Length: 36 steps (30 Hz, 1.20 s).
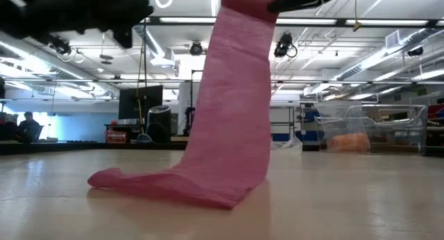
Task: Roll bandage
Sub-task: Roll the pink bandage
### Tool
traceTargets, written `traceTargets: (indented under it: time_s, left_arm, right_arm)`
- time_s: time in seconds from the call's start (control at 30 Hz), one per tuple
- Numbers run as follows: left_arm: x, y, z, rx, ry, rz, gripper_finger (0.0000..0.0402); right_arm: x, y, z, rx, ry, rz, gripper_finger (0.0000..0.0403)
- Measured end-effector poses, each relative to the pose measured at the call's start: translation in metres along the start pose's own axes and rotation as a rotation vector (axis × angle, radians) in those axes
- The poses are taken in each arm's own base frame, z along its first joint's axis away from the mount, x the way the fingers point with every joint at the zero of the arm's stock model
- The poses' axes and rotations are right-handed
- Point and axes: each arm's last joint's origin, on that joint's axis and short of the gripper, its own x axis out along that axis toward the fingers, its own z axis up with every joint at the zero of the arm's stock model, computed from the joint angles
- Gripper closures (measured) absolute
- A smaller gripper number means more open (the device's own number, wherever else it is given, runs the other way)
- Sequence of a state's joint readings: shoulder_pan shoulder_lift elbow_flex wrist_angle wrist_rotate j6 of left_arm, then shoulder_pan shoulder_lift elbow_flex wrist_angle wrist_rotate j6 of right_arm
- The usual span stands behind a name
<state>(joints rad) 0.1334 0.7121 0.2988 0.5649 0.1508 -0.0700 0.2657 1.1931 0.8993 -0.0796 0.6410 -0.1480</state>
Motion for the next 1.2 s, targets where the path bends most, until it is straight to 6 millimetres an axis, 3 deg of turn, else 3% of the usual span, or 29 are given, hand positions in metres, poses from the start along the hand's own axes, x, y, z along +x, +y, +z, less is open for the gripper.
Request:
traceTargets:
  time_s: [0.33,0.5,0.8,1.2]
  left_arm:
    - [0.095,-0.008,0.027,0.187,0.258,-0.041,0.0307]
    - [0.123,-0.009,0.033,0.233,0.263,0.021,0.0292]
    - [0.141,-0.011,0.035,0.144,0.275,0.043,0.0283]
    - [0.144,-0.011,0.034,0.026,0.277,0.018,0.0307]
  right_arm:
    - [0.001,-0.001,0.000,-0.027,-0.001,0.004,0.0313]
    - [0.001,-0.001,0.000,-0.032,-0.001,0.004,0.0313]
    - [0.001,-0.002,-0.001,-0.062,0.010,-0.007,0.0312]
    - [0.001,-0.001,-0.002,-0.090,0.011,0.001,0.0312]
